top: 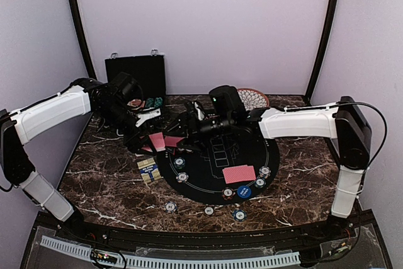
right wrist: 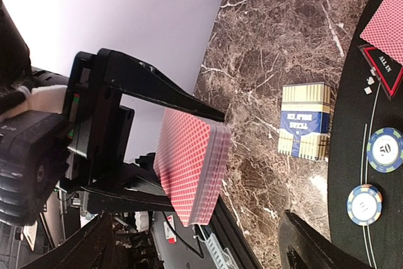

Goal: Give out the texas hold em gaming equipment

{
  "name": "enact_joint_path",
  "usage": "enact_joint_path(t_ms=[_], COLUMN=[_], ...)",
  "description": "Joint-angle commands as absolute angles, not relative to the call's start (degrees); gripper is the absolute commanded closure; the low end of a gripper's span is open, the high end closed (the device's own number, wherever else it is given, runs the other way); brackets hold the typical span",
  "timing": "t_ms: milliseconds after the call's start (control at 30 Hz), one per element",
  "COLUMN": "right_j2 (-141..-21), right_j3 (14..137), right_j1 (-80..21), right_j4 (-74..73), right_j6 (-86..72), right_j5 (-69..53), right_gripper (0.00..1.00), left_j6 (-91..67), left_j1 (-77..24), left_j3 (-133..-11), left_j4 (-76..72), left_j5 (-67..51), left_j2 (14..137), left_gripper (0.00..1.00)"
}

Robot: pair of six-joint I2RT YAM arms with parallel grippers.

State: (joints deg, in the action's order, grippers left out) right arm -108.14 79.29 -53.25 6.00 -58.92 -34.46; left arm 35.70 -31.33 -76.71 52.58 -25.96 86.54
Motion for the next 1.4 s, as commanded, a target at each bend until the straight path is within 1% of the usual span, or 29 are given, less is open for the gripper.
enact_joint_path(t_ms=[0, 233, 733, 1067, 1367], right_j2=[-108.1, -109.3, -112.5, -118.9, -123.4], right_j3=[78.9, 78.6, 80.1, 86.0, 90.0], right_j1=[-53.5, -53.7, -54.2, -54.4, -54.8], right_j4=[10.9, 14.7, 14.5, 20.6, 22.5], right_j6=[-60.4, -63.1, -63.8, -68.9, -71.4], right_j5=[-35.9, -38.2, -40.3, -42.7, -44.7], right_gripper=[0.1, 0.1, 0.14, 0.15, 0.16], left_j6=[35.6, 35.4, 35.5, 35.5, 35.7], left_j1=[-31.0, -31.0, -31.0, -31.0, -31.0], left_j3=[-77.2, -78.0, -78.5, -78.2, -77.7], left_j4=[52.4, 52.5, 53.2, 53.2, 53.0], left_j5=[-26.9, -27.0, -27.5, -27.9, -27.8], left_j2=[84.7, 84.9, 84.9, 84.7, 84.6], left_gripper=[1.0, 1.0, 1.0, 1.0, 1.0])
